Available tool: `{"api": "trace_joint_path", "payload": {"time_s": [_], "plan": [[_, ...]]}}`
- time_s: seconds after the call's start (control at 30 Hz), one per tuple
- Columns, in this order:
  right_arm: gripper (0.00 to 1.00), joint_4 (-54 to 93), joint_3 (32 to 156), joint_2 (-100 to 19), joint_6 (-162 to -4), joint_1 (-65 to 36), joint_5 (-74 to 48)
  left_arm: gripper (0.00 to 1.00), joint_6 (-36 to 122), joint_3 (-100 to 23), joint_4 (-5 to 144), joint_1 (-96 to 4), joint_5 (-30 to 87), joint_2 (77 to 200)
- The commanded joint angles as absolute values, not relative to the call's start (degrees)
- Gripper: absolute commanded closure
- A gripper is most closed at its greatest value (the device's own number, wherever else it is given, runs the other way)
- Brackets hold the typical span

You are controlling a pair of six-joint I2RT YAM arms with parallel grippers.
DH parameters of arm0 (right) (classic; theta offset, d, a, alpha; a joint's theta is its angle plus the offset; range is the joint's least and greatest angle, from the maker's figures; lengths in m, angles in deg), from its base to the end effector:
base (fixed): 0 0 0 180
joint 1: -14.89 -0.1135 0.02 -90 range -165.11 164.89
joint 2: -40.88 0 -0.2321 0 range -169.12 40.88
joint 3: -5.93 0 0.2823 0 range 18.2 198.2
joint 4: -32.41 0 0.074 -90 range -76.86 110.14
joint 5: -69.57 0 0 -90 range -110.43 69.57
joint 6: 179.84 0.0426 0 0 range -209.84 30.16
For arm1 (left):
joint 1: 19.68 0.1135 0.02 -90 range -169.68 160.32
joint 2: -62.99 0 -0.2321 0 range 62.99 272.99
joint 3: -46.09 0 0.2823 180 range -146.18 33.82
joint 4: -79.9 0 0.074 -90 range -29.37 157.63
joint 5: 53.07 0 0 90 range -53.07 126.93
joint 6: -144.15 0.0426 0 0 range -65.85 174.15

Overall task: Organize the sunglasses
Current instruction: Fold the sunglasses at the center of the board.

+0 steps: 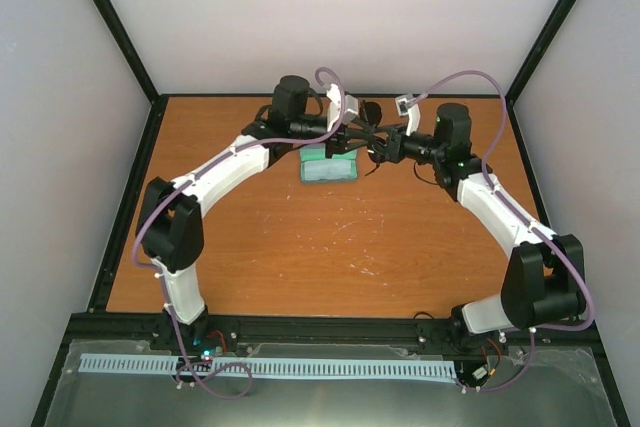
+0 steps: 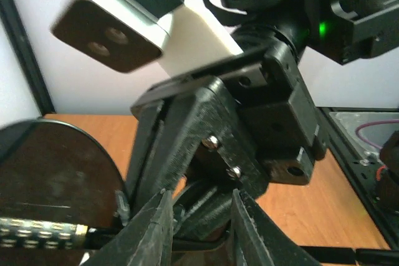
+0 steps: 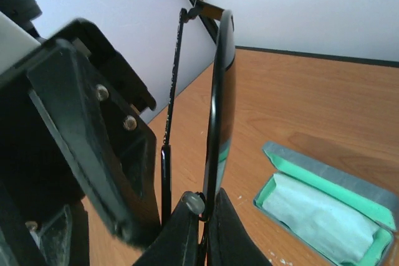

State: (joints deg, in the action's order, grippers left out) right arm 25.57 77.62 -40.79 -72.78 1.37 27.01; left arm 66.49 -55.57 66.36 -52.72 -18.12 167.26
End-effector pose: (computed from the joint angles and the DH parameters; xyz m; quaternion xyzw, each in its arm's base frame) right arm 0.3454 0.1153 0.2645 -0.2170 0.7421 0.4555 0.4412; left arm 0.3613 -0.2767 0.2982 0.5296 0.5470 -0.4591 0.4577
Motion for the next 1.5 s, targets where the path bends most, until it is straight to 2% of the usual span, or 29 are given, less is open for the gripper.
{"api": "trace_joint_path", "payload": {"time_s": [0.0,0.1,0.2,0.27,0.37,0.47,0.57,0.7,0.8,1.0,1.47], "plan": [[0.97,26.3,78.5,-37.2,-71.6,1.4,32.6,0.72,67.3,-58.6,65.8,-53.5,-16.1,171.0],[0.97,24.9,79.0,-36.5,-72.0,1.4,32.9,0.72,69.1,-61.3,62.2,-53.5,-12.4,173.2],[0.97,19.4,79.8,-35.8,-73.3,1.4,22.2,0.71,71.2,-62.2,62.0,-53.3,-10.2,172.6],[0.97,16.5,80.1,-36.0,-73.4,1.4,13.6,0.65,71.2,-61.8,63.3,-53.0,-8.5,170.9],[0.97,14.9,80.0,-37.2,-72.5,2.5,4.0,0.50,71.2,-64.3,61.0,-52.8,-5.4,170.3],[0.97,14.8,80.6,-39.6,-70.4,5.7,2.8,0.48,71.8,-63.8,60.9,-51.6,-4.4,169.4],[0.97,13.0,83.5,-43.4,-71.4,8.8,5.0,0.54,70.9,-63.2,60.9,-50.1,-5.0,168.5],[0.97,8.2,90.6,-49.8,-73.9,12.4,11.0,0.76,69.9,-61.1,60.9,-48.9,-5.6,167.0],[0.97,4.6,97.1,-55.4,-74.5,14.2,16.8,0.86,69.5,-57.5,60.7,-48.8,-9.0,165.3],[0.97,2.7,103.3,-60.5,-73.6,14.1,23.7,0.90,69.2,-53.3,60.4,-50.6,-16.4,163.8],[0.97,4.8,96.2,-55.6,-73.9,10.0,24.2,0.88,66.1,-56.7,61.3,-56.2,-21.5,166.9]]}}
